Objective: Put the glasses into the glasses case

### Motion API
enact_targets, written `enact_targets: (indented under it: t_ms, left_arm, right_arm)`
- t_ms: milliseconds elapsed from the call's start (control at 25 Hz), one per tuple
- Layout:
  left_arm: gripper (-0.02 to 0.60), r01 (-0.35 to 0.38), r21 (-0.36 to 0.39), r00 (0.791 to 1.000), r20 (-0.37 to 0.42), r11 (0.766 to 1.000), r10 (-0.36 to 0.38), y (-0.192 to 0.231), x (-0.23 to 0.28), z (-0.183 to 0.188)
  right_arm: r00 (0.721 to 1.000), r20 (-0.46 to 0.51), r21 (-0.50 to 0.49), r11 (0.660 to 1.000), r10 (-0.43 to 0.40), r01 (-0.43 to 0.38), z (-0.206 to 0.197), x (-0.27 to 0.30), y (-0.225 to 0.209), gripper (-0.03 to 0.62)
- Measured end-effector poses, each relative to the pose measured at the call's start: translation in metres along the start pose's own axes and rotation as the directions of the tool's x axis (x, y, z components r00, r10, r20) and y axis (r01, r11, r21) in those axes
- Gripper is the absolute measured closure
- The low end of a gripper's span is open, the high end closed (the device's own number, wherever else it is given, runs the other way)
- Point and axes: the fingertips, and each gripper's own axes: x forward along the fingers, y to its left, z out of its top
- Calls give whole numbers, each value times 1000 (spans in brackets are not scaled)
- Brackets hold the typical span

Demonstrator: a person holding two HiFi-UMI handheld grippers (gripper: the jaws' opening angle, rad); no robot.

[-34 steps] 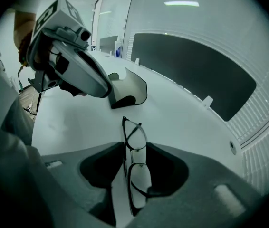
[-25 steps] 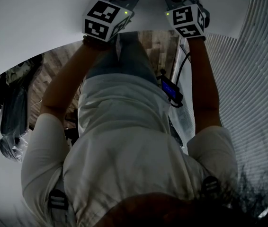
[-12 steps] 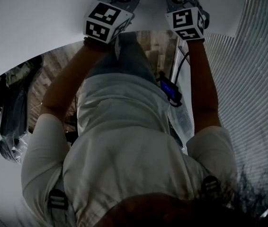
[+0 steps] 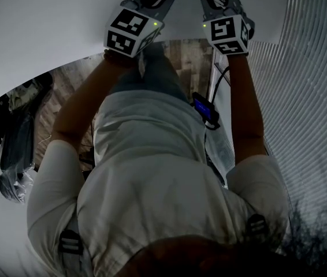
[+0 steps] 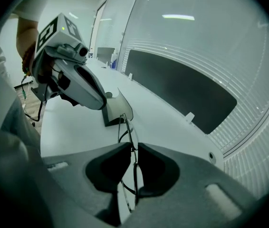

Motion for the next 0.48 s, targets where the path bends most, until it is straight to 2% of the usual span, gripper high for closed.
enact_targets:
  t_ms: [320, 480]
  left_arm:
    - [580, -41, 0, 999, 8, 999, 41, 6, -20, 3]
    - [580, -84, -12, 995, 45, 996, 84, 16, -37, 9]
  right_arm:
    - [999, 39, -41, 999, 16, -15, 26, -4, 13, 546]
    - [997, 64, -91, 995, 50, -44, 48, 1, 22, 546]
